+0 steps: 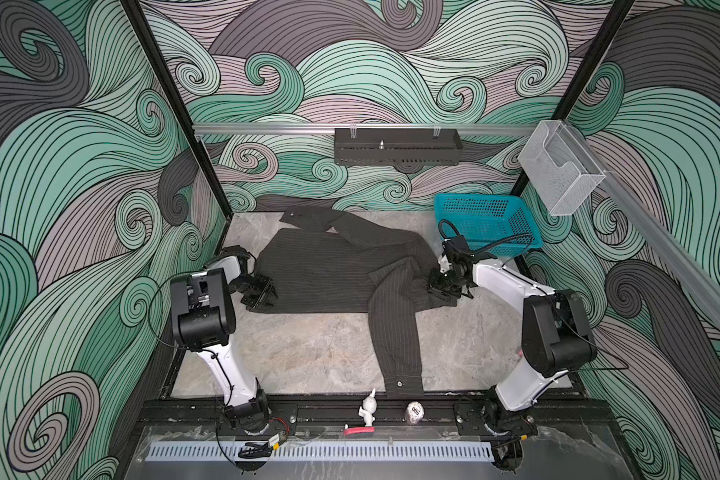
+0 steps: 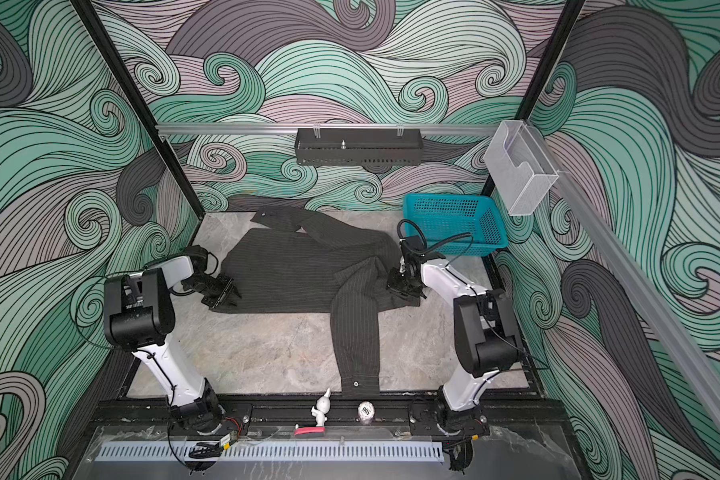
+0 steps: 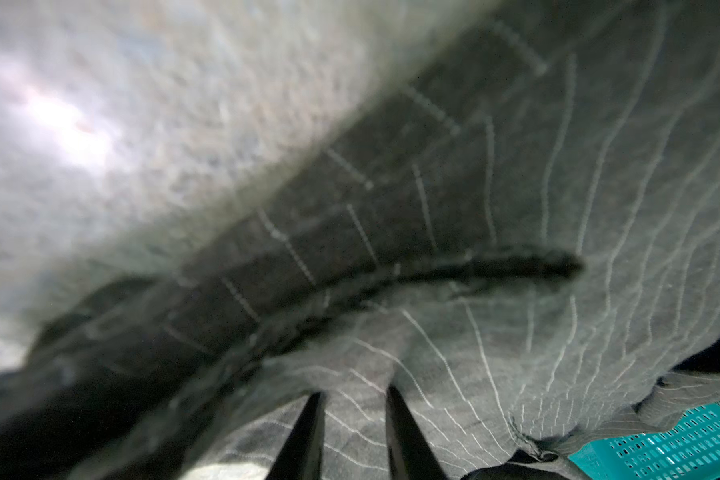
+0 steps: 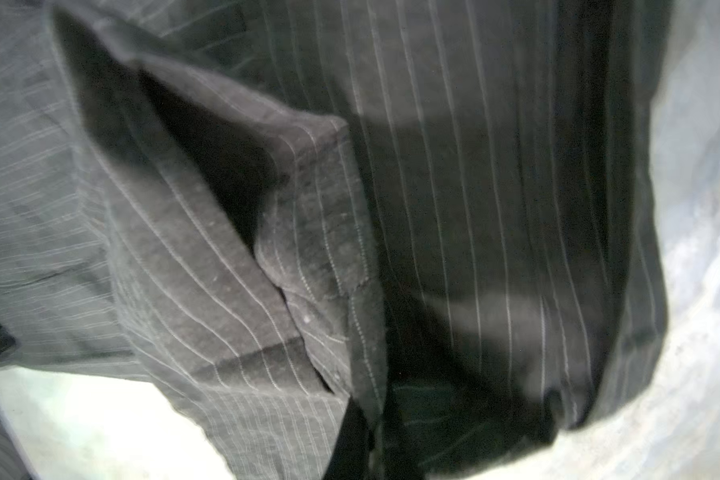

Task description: Fold and stack the long sleeve shirts

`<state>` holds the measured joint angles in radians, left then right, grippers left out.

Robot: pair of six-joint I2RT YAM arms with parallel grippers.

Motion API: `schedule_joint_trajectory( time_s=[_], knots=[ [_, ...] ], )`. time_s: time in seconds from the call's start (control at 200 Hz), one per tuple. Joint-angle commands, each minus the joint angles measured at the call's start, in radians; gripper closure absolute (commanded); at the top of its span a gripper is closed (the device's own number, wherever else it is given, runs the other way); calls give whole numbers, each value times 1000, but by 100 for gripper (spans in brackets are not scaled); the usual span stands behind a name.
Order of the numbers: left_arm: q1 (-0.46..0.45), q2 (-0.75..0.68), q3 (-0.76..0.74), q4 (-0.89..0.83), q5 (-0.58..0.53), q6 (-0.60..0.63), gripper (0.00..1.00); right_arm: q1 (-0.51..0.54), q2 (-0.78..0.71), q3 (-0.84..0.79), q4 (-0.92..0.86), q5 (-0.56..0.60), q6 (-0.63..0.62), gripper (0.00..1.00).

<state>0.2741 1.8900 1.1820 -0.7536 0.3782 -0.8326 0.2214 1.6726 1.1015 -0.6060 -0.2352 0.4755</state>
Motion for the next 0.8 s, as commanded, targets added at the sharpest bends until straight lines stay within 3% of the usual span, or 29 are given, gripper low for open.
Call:
schedule_joint_trajectory(
  time_s=[0.0,0.47,0.625,0.725,0.796],
  knots=[
    [16,38,25,-32,-57,0,71,-31,-22,-43,-55,8,19,100],
    [93,94,50,-74,-97,33,72,-83,122,-31,-151,78,-9,100],
    [99,60,62,-90,-72,61,57,-85,150,-27,-146,83,-12,100],
    [94,-12,58,-83,-21,95,47,-83,108,-27,-141,55,-20,90],
    [77,-87,64,-87,16,139,43,-81,44,-27,-147,39,-17,72]
  ],
)
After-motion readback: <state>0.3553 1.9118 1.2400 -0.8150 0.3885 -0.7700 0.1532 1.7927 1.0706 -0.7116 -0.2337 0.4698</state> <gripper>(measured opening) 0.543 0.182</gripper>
